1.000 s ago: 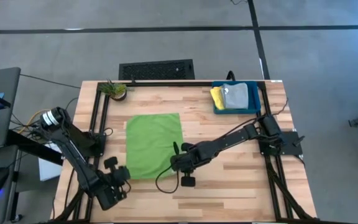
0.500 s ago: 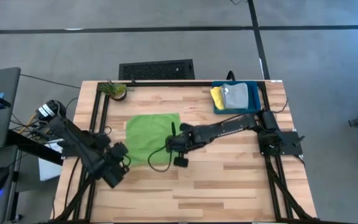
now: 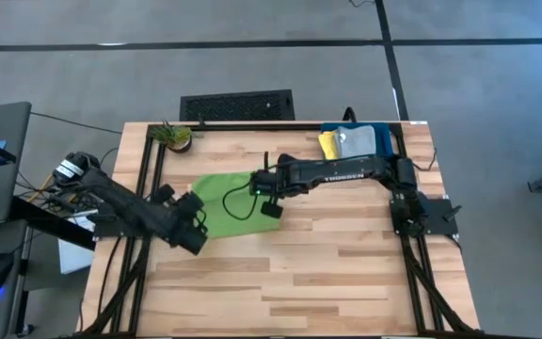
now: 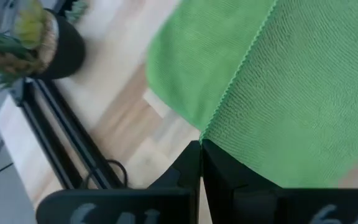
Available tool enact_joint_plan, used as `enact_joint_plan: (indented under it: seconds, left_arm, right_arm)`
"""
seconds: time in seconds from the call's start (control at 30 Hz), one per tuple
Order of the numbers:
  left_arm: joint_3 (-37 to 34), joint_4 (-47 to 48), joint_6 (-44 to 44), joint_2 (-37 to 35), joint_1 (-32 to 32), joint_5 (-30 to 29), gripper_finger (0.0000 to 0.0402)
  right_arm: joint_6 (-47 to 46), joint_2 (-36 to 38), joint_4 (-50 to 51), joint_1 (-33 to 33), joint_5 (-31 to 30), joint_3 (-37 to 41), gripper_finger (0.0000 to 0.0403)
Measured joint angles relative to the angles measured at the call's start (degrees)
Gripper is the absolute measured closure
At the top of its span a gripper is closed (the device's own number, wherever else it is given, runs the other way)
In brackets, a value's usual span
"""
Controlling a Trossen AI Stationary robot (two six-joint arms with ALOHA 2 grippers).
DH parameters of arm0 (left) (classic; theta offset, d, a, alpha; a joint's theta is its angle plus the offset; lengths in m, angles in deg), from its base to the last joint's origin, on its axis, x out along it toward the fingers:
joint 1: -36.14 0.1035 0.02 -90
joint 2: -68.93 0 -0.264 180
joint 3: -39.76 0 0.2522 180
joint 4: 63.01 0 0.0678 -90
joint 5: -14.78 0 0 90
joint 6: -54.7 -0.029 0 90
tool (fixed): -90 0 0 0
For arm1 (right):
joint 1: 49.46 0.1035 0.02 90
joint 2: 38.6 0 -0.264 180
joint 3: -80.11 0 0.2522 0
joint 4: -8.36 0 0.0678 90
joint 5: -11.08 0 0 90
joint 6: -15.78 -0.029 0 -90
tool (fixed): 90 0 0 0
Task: Fold microfiber towels
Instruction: Fold the green microfiber cloth
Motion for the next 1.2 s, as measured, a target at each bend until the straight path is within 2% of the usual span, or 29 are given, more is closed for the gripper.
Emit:
enact_joint_plan:
  seconds: [0.2, 0.4, 0.6, 0.73, 0.97, 1.2]
  left_arm:
    - [-0.55, -0.51, -4.64, 0.0, 8.46, -3.48, 0.0401]
    - [-3.79, -1.64, -8.23, 0.02, 16.26, -3.71, 0.0401]
    - [-6.9, -11.62, -16.76, 0.04, 22.19, -5.44, 0.0401]
    - [-9.16, -17.97, -20.3, 0.04, 25.06, -4.95, 0.0401]
    - [-9.99, -18.66, -22.4, 0.04, 28.96, -4.55, 0.0401]
    - [-9.99, -19.19, -22.46, 0.04, 30.88, -4.56, 0.0398]
  right_arm:
    - [0.04, -0.02, -1.25, -3.0, -3.21, 0.0, 0.0401]
    - [2.9, -0.55, -4.45, -5.86, -4.37, 0.09, 0.0401]
    - [2.09, -0.55, -5.79, -8.6, -5.45, 0.09, 0.0401]
    - [2.54, -0.55, -6.09, -10.09, -5.42, 0.09, 0.0401]
    - [2.58, -0.68, -6.58, -10.87, -2.17, 0.09, 0.0399]
    - [0.05, -1.31, -6.79, -11.17, -1.08, 0.09, 0.0361]
